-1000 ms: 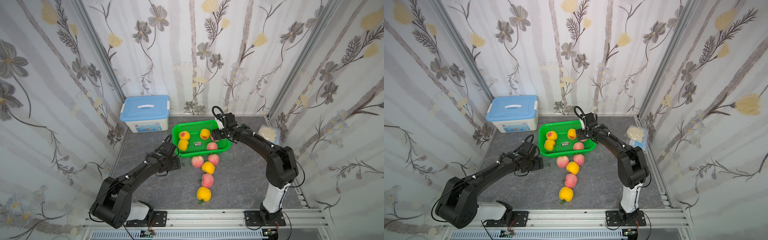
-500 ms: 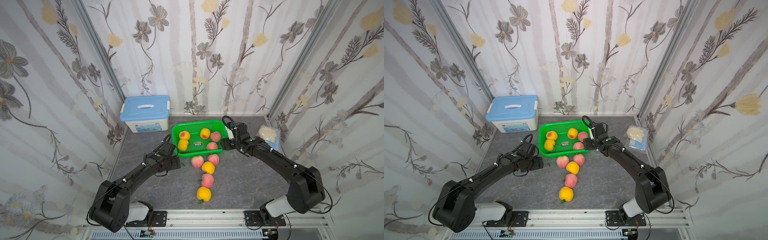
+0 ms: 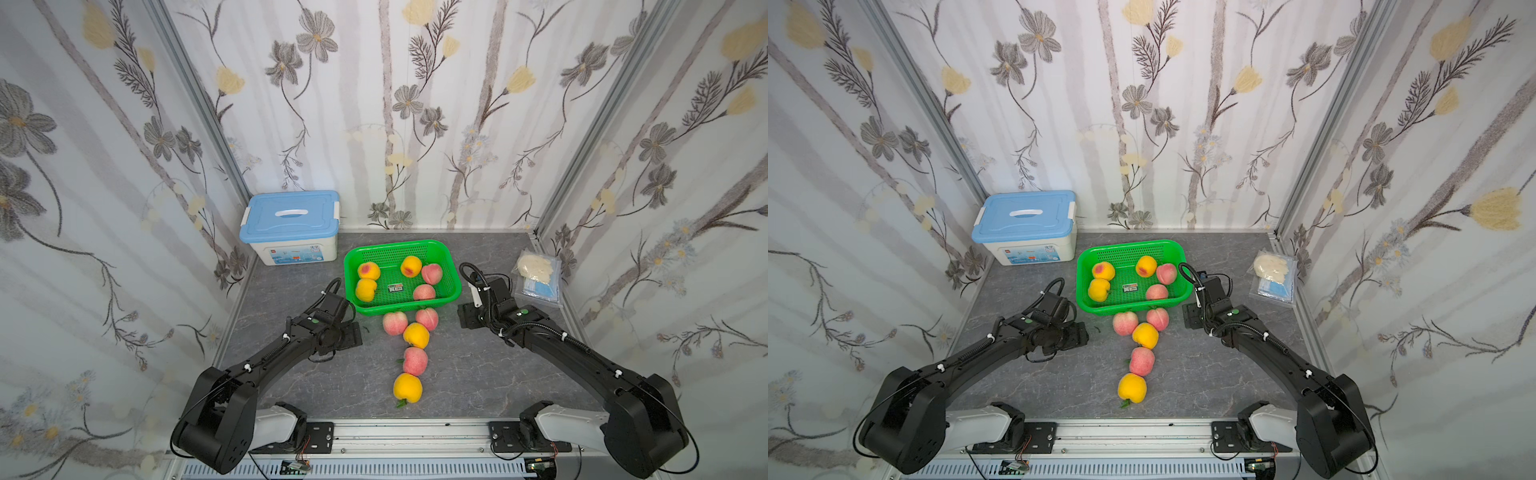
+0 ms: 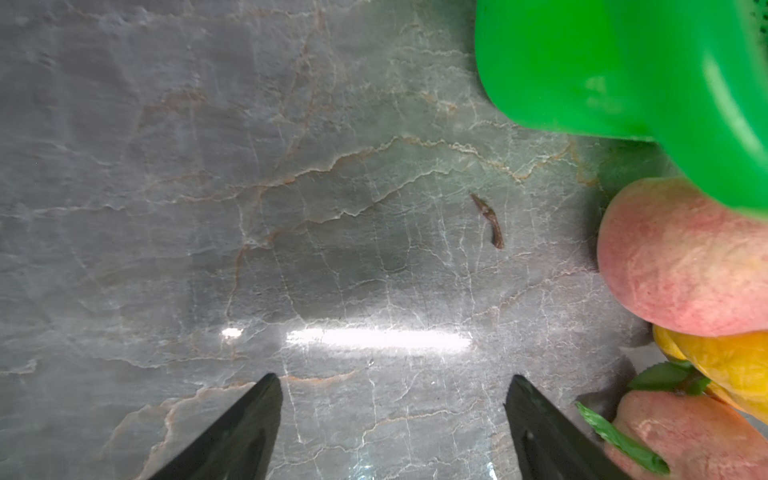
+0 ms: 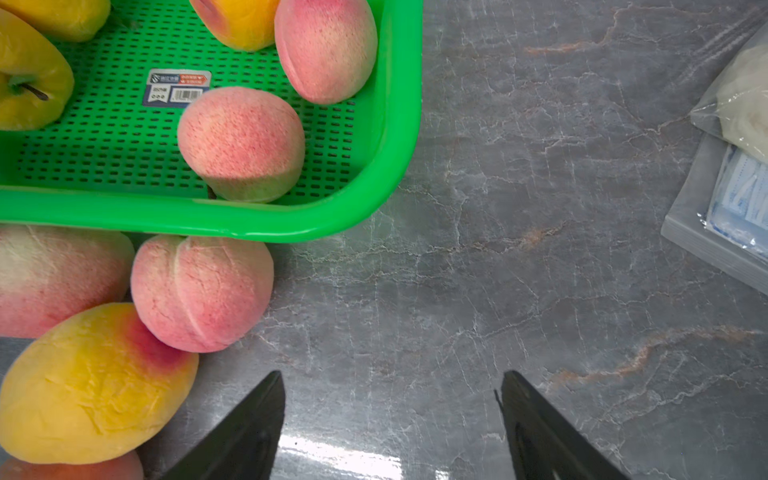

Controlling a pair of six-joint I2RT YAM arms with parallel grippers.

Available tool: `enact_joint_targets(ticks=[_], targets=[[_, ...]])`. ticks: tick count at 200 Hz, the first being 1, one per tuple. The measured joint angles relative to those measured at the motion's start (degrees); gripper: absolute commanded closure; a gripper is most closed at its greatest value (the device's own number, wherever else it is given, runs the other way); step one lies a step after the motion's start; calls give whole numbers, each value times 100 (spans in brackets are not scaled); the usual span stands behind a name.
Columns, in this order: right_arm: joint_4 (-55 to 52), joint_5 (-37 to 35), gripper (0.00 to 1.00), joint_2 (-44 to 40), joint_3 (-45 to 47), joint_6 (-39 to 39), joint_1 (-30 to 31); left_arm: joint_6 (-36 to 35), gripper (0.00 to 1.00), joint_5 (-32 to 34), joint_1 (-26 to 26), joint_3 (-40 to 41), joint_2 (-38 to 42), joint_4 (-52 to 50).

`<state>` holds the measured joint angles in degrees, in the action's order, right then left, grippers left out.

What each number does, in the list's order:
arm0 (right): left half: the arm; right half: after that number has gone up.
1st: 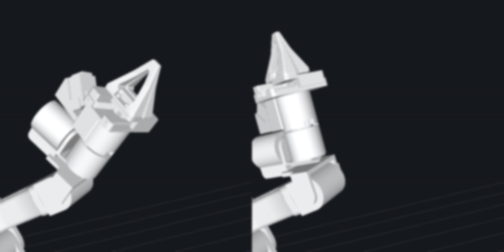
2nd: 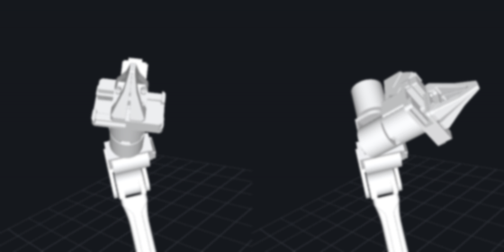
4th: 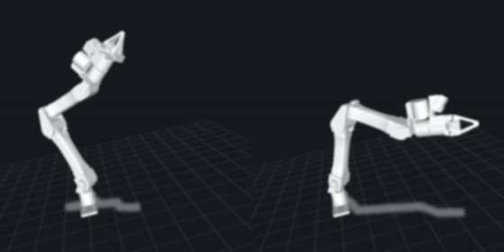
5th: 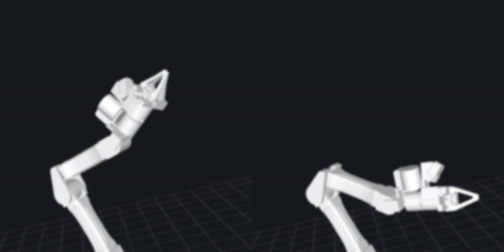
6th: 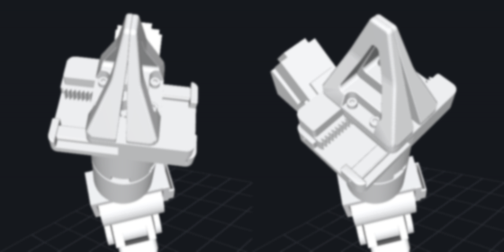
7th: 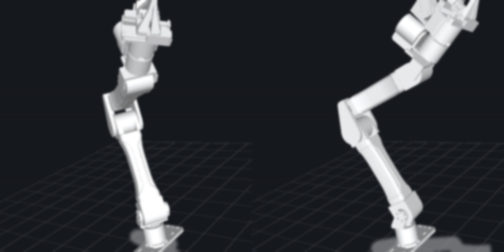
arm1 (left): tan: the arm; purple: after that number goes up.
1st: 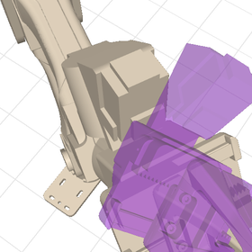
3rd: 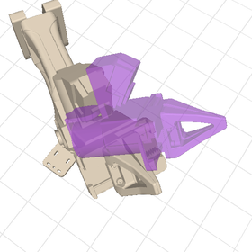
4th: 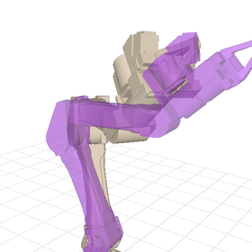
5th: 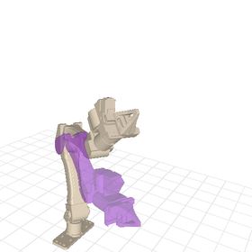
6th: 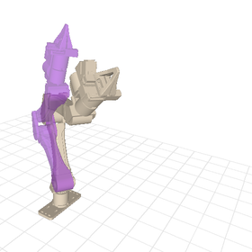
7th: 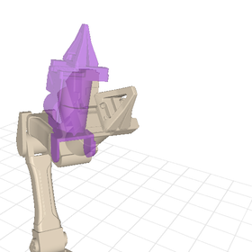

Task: Put the peaches into the basket
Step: Pick up the peach from the center of the board.

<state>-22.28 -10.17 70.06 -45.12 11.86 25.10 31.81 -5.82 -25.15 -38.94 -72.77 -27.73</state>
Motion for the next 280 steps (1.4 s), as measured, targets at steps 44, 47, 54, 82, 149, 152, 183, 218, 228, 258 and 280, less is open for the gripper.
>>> enact_joint_targets(ticks=[44, 47, 54, 82, 149, 152, 183, 218, 228, 258, 280], targets=[[186, -15, 17, -367, 632, 9, 0, 90, 13, -109, -22, 205, 9, 234], [195, -20, 17, -389, 658, 11, 0, 109, 13, -131, -26, 216, 9, 258], [205, -28, 17, -439, 717, 9, 0, 131, 13, -153, -37, 240, 9, 308], [229, -26, 17, -527, 885, 9, 0, 280, 13, -199, -155, 372, 92, 529], [496, 138, 16, -990, 1375, 166, -4, 551, 13, -229, -638, 564, 439, 859], [527, 140, 16, -1016, 1408, 164, -4, 562, 13, -232, -654, 581, 457, 866], [713, 168, 16, -1189, 1690, 258, -4, 638, 13, -214, -835, 789, 713, 918], [852, 168, 15, -1113, 1746, 313, -4, 761, 12, -234, -1005, 1178, 1075, 1217], [911, 173, 16, -1080, 1746, 313, -4, 772, 12, -236, -1054, 1261, 1147, 1311], [994, 190, 15, -1038, 1746, 313, -4, 782, 12, -229, -1126, 1298, 1178, 1513], [999, 190, 16, -1008, 1746, 313, -4, 785, 12, -232, -1185, 1311, 1147, 1593]])
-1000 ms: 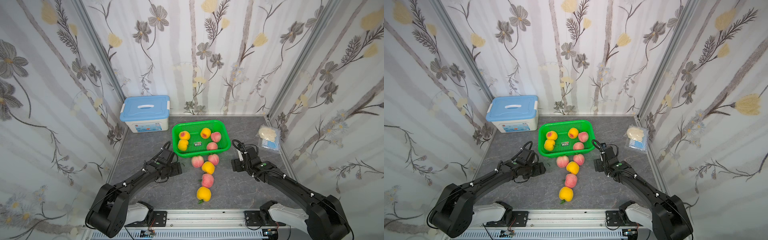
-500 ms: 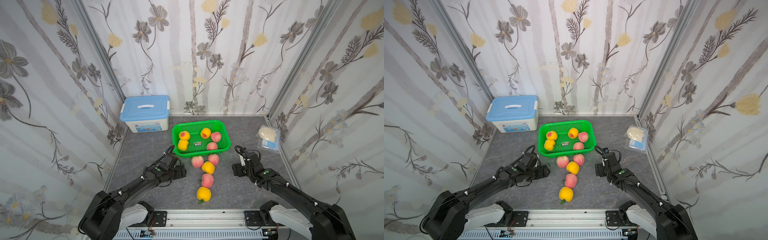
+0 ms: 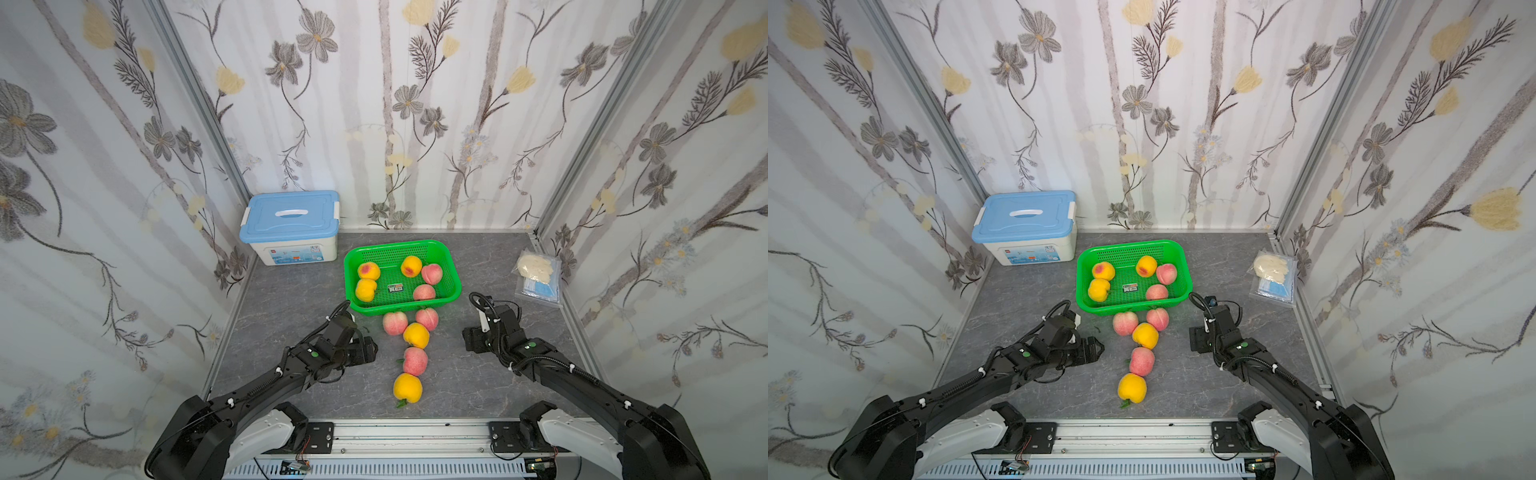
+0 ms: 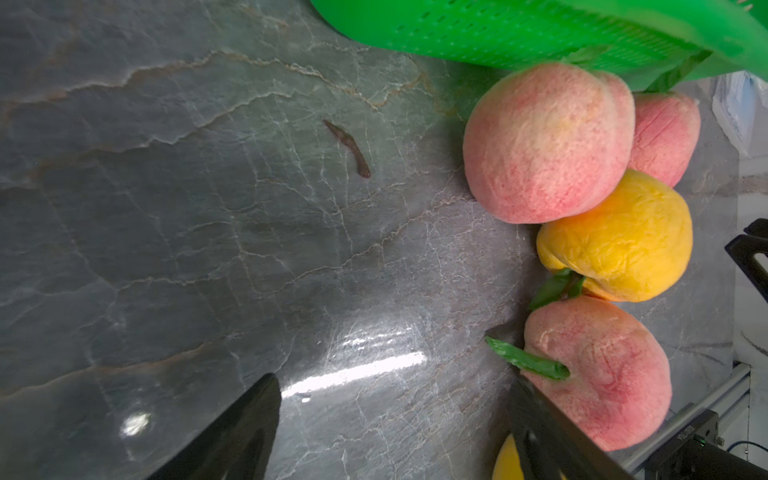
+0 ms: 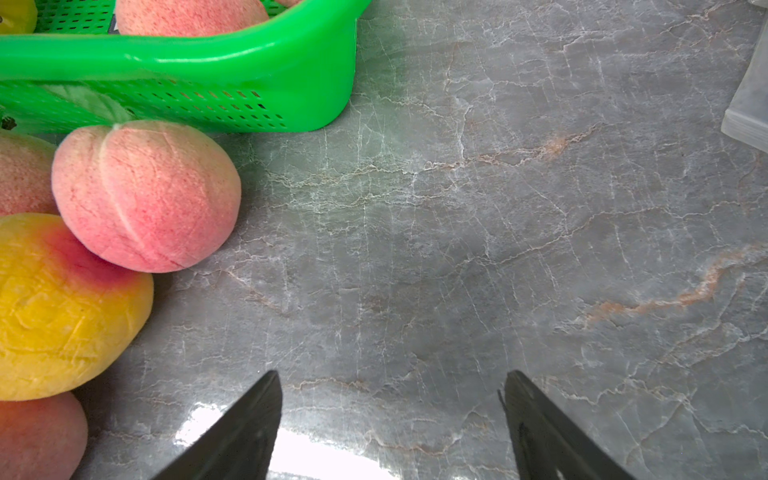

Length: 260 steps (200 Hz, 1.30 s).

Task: Put the peaches into the basket
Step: Pick up the peach from the center of the board.

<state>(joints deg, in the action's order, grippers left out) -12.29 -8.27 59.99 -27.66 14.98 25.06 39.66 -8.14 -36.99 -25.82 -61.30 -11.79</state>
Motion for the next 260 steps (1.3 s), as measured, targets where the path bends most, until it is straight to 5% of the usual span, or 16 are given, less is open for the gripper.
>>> enact_joint_targets(ticks=[98, 260], targets=[[39, 0, 15, 184, -4, 2, 7, 262, 12, 365, -9, -452, -122, 50], [111, 68, 15, 254, -24, 0, 7, 553, 12, 186, -9, -1456, -1812, 822]])
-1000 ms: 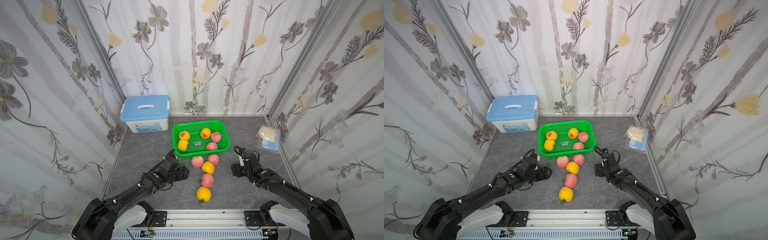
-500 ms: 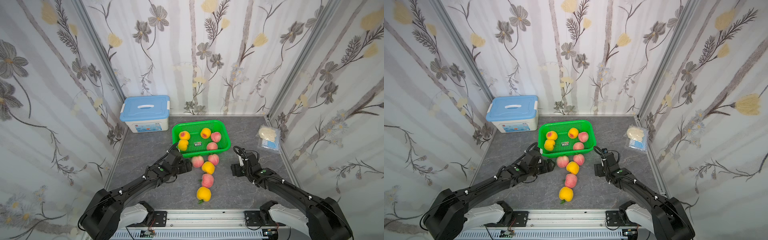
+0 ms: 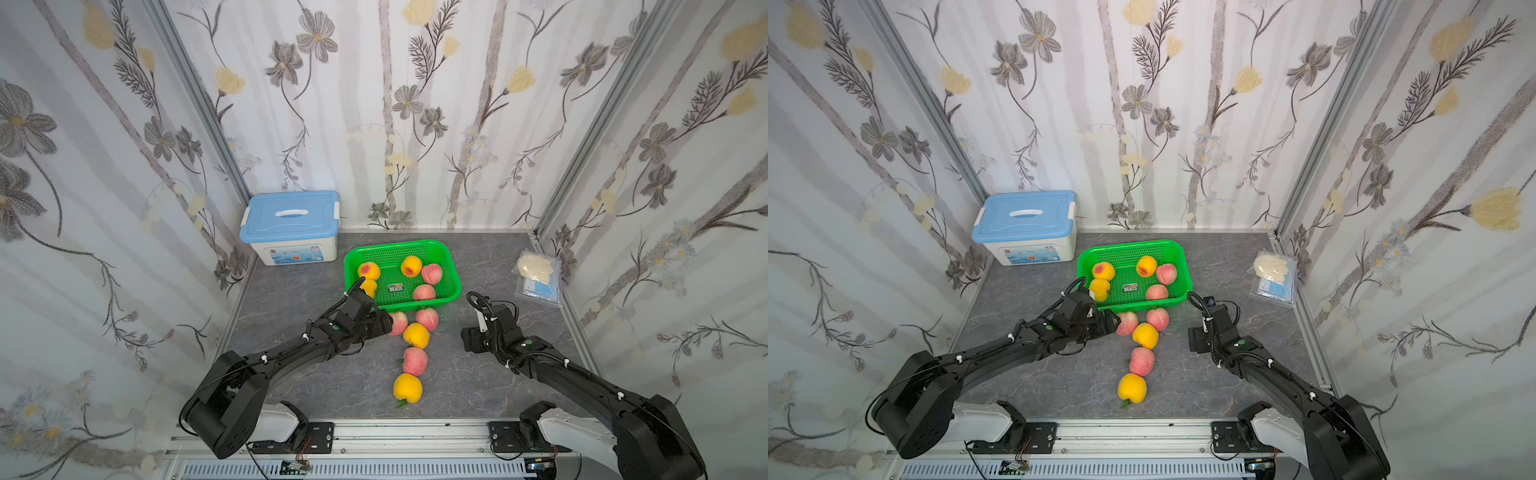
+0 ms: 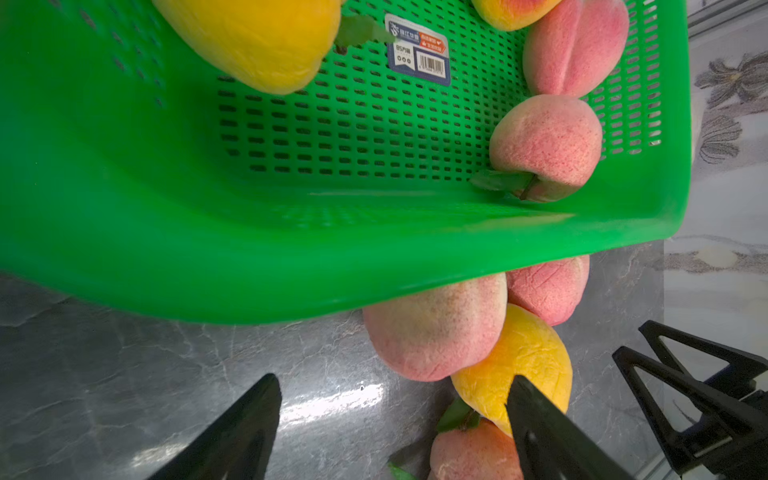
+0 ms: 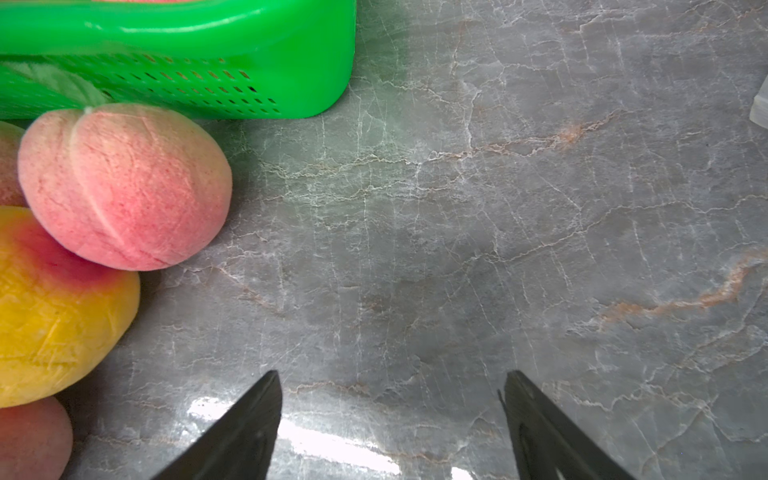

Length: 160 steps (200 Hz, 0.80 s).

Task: Put the peaches into the basket
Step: Pick up the peach from the center of the board.

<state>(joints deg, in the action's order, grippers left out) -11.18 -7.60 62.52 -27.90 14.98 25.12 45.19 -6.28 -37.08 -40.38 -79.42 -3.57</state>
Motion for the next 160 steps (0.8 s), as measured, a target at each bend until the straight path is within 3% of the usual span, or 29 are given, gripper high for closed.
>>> enact_joint_targets(ticks=[160], targets=[[59, 0, 15, -7, 0, 0, 0, 133, 15, -597, -74, -798, -1427, 323]])
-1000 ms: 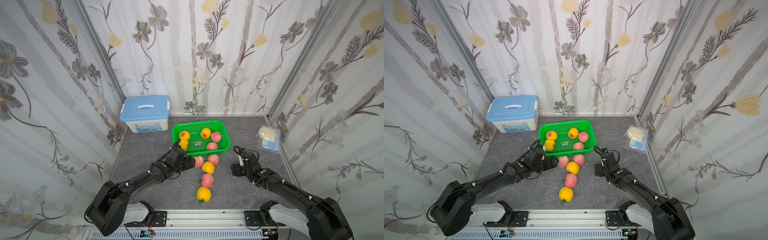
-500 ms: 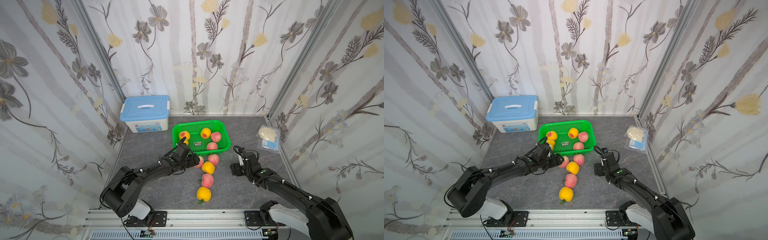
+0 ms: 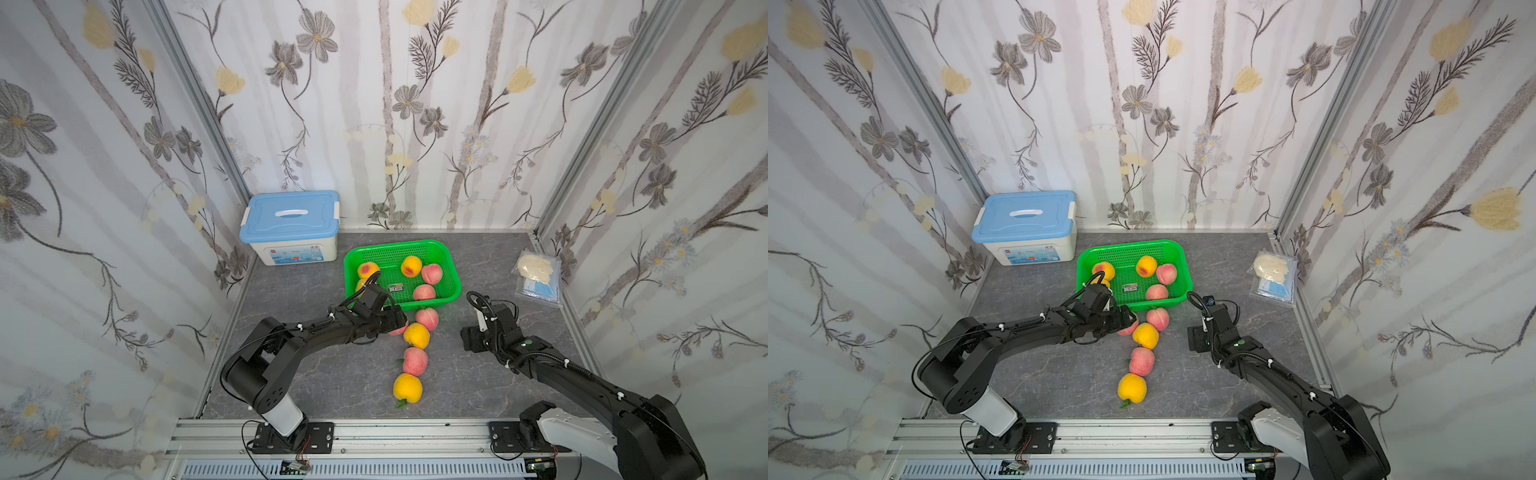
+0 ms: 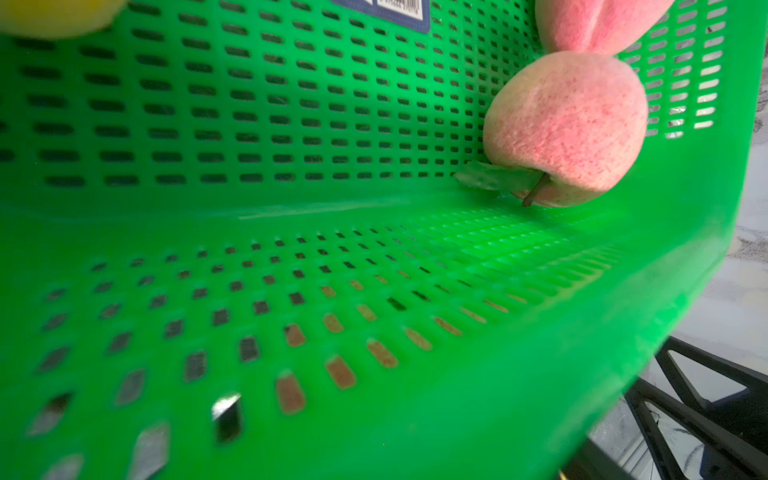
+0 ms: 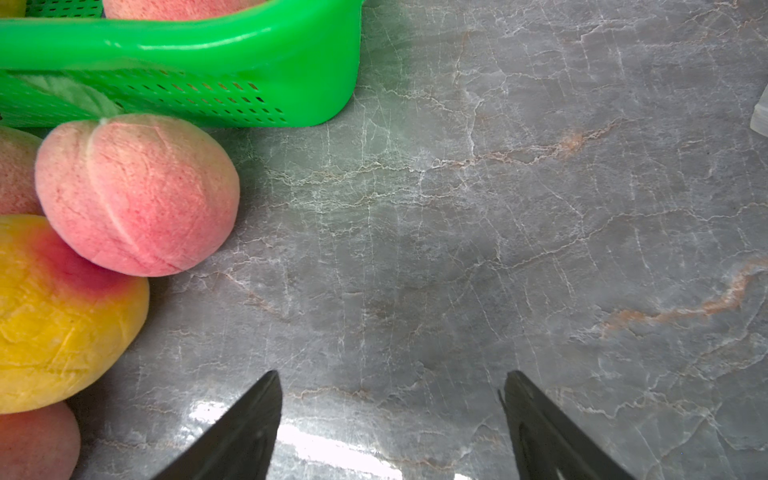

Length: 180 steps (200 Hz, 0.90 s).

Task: Put the peaches into the basket
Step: Pick up the peach from the center of the board.

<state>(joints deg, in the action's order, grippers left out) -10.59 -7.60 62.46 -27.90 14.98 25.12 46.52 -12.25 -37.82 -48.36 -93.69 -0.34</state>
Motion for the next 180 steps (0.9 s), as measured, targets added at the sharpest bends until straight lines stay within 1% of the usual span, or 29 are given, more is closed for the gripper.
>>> enact_joint_targets(ticks=[30, 47, 180], targets=[[0, 0, 15, -4, 0, 0, 0, 11, 24, -2, -9, 0, -4, -33], [0, 0, 15, -4, 0, 0, 0, 11, 27, 0, -11, 0, 24, -68], [0, 0, 15, -4, 0, 0, 4, 4, 28, 24, -11, 15, 238, -190]])
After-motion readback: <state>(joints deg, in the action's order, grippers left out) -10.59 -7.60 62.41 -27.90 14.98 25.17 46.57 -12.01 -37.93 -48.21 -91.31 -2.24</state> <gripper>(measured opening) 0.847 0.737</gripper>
